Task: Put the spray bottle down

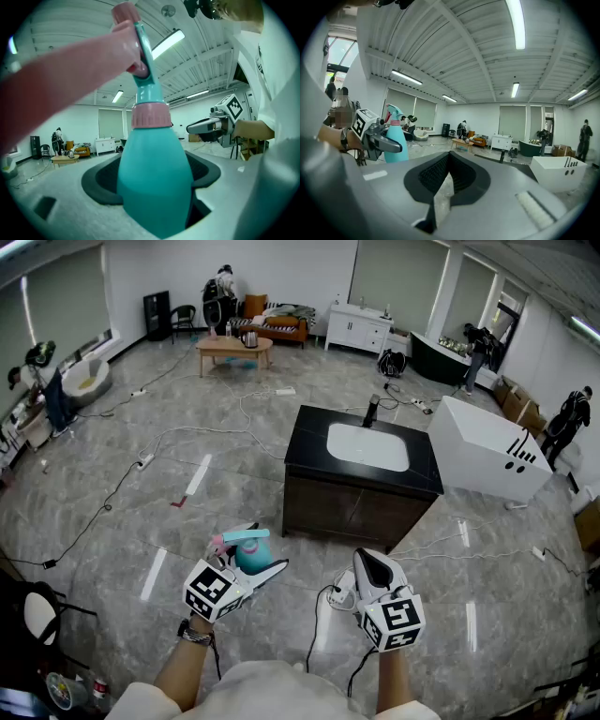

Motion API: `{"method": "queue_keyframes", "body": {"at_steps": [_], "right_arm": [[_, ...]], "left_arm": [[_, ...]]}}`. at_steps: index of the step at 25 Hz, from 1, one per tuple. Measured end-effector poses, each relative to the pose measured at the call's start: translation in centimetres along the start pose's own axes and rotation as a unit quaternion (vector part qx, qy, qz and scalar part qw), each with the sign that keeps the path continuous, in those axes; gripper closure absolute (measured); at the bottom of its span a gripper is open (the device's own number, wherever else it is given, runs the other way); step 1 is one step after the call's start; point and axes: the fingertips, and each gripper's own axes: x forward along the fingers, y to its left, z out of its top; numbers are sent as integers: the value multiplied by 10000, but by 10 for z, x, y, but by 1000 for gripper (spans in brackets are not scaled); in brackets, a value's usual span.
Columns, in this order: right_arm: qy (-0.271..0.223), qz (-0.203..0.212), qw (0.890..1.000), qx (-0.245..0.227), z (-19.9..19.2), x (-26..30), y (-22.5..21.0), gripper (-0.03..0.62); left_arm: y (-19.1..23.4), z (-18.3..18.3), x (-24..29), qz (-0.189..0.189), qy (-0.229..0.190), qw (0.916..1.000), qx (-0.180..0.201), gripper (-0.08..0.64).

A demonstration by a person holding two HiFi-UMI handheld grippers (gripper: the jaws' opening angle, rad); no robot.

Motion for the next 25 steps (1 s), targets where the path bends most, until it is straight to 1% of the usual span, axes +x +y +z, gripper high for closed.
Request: {"method": "queue_keyframes", "body": {"at_steps": [7,11,13,16,18,22,25], "right_arm": [[-78,19,9999,77,0,1,-7,588],[-307,-312,9990,-1,6,-5,-20,588],[-382,-203,9991,55,6,-6,-22,588],[-492,114,9985,222,6,-8,-22,588],[-527,221,9982,171,6,-11,-26,588],[-504,293,9983,-57,3,-16,-38,588],[-533,273,9982,-31,-1,-20,-52,588]], "left_arm": [[0,-1,7,14,25,10000,5,167],[-3,1,12,14,1,10000,-7,167],[-5,2,17,13,-17,10000,-33,167],[-10,4,26,7,-41,10000,-61,167],[-13,6,34,6,-59,10000,-68,167],[-19,9,48,64,-62,9999,-48,167],[-22,8,61,121,-60,9999,-32,167]]}}
